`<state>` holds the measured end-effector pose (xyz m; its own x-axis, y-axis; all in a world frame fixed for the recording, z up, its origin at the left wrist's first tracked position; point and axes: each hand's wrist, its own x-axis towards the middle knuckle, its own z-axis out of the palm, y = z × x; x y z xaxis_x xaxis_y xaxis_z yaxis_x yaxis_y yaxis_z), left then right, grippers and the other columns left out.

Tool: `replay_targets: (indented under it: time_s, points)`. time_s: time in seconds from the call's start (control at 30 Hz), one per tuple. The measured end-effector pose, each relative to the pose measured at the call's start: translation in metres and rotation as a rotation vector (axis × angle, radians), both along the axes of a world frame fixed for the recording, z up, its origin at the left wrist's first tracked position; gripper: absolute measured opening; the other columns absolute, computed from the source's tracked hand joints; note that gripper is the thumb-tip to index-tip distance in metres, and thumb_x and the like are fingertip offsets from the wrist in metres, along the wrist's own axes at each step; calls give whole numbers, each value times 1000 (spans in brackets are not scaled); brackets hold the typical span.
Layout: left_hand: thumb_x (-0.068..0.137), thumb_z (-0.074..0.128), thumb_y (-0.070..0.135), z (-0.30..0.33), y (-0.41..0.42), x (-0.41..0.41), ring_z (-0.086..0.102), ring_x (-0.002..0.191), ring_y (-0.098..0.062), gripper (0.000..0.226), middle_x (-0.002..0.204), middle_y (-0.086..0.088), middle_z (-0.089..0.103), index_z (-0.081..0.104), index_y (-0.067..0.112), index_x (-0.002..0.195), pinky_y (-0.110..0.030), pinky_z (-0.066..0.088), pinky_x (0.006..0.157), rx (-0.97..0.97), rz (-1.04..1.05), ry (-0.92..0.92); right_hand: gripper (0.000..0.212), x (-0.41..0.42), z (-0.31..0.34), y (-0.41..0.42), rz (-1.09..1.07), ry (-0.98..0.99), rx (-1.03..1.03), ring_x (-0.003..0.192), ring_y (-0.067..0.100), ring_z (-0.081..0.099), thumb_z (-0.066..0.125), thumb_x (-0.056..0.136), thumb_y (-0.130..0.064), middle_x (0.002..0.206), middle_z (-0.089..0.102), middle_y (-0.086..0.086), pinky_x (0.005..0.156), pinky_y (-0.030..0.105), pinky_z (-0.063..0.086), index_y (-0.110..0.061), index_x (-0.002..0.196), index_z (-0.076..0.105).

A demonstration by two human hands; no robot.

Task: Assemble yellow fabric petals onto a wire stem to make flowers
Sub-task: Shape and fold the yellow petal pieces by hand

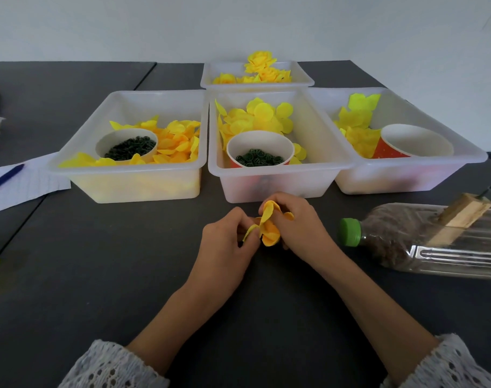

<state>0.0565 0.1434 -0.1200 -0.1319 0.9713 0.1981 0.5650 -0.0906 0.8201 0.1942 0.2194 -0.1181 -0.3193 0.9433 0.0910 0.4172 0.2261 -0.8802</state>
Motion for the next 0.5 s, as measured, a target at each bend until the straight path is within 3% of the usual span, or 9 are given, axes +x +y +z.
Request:
replay_targets:
  time_s: [0.2, 0.5]
  points:
    - [90, 62, 24, -1, 0, -2, 66, 89, -10, 15, 90, 8, 70, 55, 28, 78, -38, 57, 73, -20, -9, -32, 17, 10, 8, 3, 195, 55, -75, 44, 2, 50, 48, 99, -16, 63, 60, -4, 39, 15, 37, -18, 88, 61]
    - [91, 63, 23, -1, 0, -2, 65, 87, -5, 13, 92, 11, 69, 56, 27, 80, -34, 57, 76, -45, -27, -38, 16, 15, 10, 6, 296, 50, -88, 41, 7, 47, 48, 100, -20, 62, 60, -2, 38, 19, 37, -17, 90, 60]
